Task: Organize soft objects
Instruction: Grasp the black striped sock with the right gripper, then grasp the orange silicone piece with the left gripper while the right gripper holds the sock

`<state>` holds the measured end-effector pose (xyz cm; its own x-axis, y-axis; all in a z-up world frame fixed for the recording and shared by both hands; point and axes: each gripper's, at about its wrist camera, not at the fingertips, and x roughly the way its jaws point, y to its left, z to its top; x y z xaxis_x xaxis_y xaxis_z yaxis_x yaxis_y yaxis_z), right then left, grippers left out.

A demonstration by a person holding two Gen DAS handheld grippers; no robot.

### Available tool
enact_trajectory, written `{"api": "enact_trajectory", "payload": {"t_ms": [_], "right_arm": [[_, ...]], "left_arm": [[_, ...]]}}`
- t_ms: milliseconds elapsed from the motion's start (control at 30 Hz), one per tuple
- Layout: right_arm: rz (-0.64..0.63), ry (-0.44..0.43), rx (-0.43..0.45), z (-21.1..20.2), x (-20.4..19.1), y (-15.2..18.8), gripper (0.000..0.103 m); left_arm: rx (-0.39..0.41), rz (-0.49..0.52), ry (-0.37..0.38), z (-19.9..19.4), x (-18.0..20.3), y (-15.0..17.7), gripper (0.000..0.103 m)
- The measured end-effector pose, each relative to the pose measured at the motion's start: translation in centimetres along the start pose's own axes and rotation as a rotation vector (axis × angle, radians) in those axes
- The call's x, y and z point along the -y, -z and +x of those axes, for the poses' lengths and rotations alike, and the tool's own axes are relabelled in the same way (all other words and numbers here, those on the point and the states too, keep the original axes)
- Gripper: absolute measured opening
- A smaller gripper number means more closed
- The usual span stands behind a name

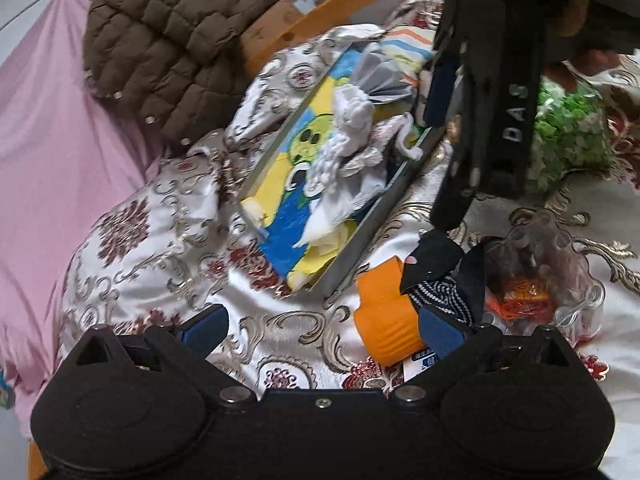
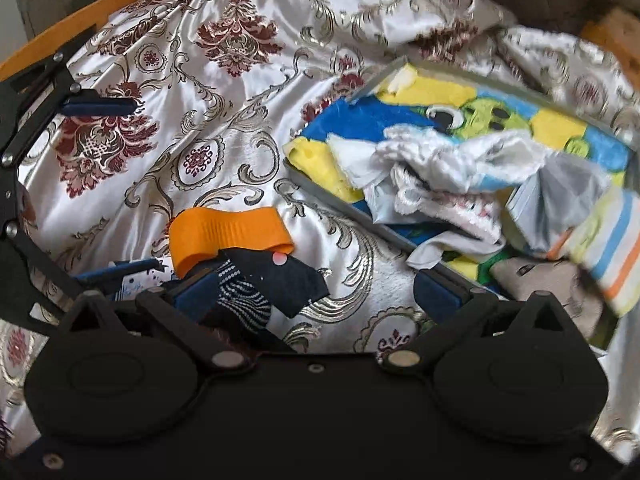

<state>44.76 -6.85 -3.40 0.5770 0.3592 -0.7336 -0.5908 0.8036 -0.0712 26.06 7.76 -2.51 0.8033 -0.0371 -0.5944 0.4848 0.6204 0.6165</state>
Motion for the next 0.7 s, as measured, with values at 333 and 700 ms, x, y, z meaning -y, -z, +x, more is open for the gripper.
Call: {"api": "enact_trajectory", "payload": {"t_ms": [333,700], "right_arm": [[-0.027,-0.081,-0.038,3.8,0.6,0.0,0.102],[-0.072,-0.093,-0.060,5.2,-0.8,-1.2,0.102]], "left_arm": [[-0.007,0.115,0.101,0.6,-0.2,0.2,0.090],[-0.029,0.139,0.129,0.9,-0.3,1.1,0.089]]}}
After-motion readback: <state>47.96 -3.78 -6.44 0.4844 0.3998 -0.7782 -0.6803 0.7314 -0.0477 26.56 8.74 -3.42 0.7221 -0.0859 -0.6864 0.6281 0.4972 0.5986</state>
